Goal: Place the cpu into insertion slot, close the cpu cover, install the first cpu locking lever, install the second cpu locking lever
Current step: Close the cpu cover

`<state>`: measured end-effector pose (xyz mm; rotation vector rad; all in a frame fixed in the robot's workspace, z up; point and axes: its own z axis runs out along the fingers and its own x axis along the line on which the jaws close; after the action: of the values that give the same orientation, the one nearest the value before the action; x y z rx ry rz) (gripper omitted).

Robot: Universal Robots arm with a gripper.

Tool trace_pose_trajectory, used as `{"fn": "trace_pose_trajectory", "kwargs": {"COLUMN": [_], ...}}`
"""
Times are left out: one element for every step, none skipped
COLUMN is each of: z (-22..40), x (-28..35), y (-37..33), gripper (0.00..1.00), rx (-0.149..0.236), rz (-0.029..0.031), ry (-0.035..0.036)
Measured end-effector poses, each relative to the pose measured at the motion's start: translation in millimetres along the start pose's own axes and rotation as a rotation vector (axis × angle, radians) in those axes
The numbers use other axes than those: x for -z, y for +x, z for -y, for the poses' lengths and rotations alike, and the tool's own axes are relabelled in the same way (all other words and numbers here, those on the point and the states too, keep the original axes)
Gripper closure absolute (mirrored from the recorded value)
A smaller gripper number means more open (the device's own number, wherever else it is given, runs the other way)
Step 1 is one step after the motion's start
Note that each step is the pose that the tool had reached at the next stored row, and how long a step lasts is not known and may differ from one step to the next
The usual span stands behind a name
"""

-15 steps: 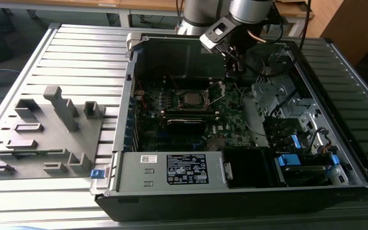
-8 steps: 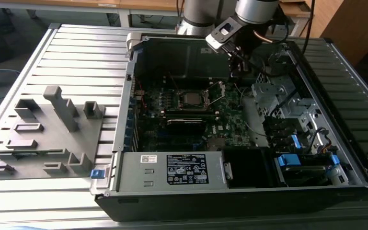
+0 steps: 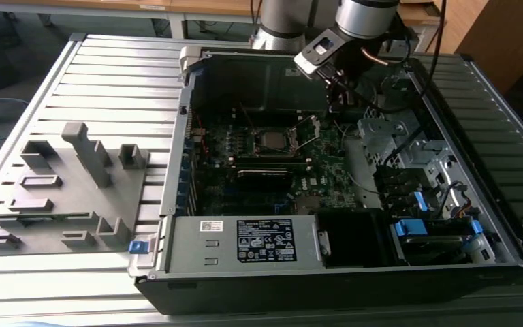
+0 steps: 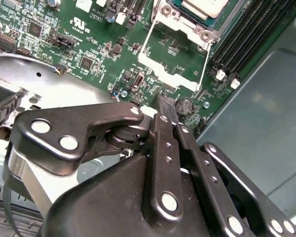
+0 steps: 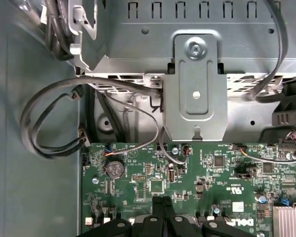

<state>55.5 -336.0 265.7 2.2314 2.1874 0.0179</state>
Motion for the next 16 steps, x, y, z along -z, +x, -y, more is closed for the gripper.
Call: {"fn": "trace_pose_trajectory", "kwargs": {"z": [-0.2,-0.4,-0.6,-0.7,-0.7,-0.8,-0.8,-0.8,-0.8,-0.9,-0.9,-1.0,-1.1,-1.2,-1.3,-1.5], "x": [-1.2,-2.2,-3.3,-4.5,-6.0,-7.7,-9.5,-11.3,-13.1,-14.8,-16.4,-18.0,-19.6,-21.0,-22.3,-23.3], "y": [0.0,0.0,0.0,0.0,0.0,0.0,0.0,0.0,0.1,0.1,0.1,0.1,0.1,0.1,0.1,0.1], "gripper": [0.89,0.89,0.89,0.89,0.89,0.89,0.89,0.89,0.89,0.89,0.89,0.89,0.89,0.89,0.89,0.89], "rx": [0.000,0.000,0.000,0.000,0.000,0.000,0.000,0.000,0.000,0.000,0.000,0.000,0.000,0.000,0.000,0.000], "rz": [0.0000,0.0000,0.0001,0.0001,0.0000,0.0000,0.0003,0.0003,0.0002,0.0001,0.0001,0.0001,0.0001,0.0001,0.0001,0.0002], "ry": [0.0000,0.0000,0.0000,-0.0001,0.0000,0.0000,0.0000,0.0000,0.0000,0.0000,0.0000,0.0000,0.0000,0.0000,0.0000,0.0000]}}
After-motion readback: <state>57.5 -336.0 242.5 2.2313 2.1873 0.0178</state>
